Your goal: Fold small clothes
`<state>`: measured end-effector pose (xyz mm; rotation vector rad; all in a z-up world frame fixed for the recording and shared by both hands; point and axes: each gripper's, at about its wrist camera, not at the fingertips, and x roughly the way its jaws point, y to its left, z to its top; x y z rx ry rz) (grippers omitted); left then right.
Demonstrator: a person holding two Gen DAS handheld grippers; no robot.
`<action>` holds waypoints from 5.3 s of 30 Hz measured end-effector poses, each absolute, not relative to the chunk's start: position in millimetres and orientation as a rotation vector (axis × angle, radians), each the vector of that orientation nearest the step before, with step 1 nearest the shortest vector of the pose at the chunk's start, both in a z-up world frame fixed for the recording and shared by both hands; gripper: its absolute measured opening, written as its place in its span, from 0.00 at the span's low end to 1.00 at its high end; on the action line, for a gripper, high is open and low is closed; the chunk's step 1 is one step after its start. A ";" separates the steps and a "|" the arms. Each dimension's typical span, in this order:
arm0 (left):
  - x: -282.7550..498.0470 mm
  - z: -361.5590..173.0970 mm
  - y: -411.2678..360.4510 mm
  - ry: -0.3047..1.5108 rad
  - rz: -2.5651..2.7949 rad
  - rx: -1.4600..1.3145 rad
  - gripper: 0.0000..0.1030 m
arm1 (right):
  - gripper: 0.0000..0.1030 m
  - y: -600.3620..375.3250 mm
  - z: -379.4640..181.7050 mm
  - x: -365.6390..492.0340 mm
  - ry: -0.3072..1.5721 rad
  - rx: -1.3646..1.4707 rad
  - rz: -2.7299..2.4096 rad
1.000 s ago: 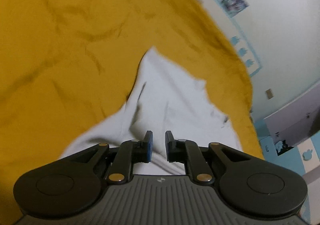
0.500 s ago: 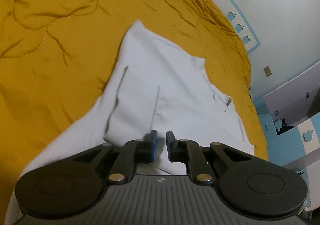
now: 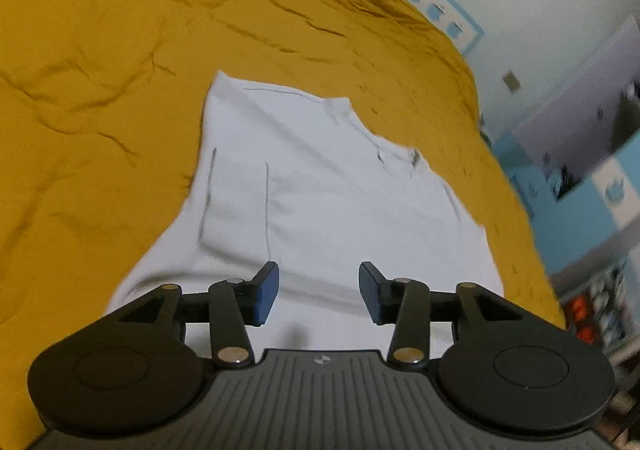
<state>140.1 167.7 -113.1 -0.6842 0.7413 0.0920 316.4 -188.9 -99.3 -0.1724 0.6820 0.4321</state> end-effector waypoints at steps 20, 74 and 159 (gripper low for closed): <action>-103.0 -95.7 154.0 0.826 0.181 -0.660 0.53 | 0.73 -333.2 -74.4 100.8 0.780 -0.136 0.489; -85.6 -154.9 147.6 0.744 0.027 -1.071 0.05 | 0.14 -342.3 -132.2 125.4 0.991 0.247 0.428; 134.5 -229.8 238.3 0.614 0.207 -1.360 0.50 | 0.46 -271.2 -212.3 383.1 1.001 1.019 0.268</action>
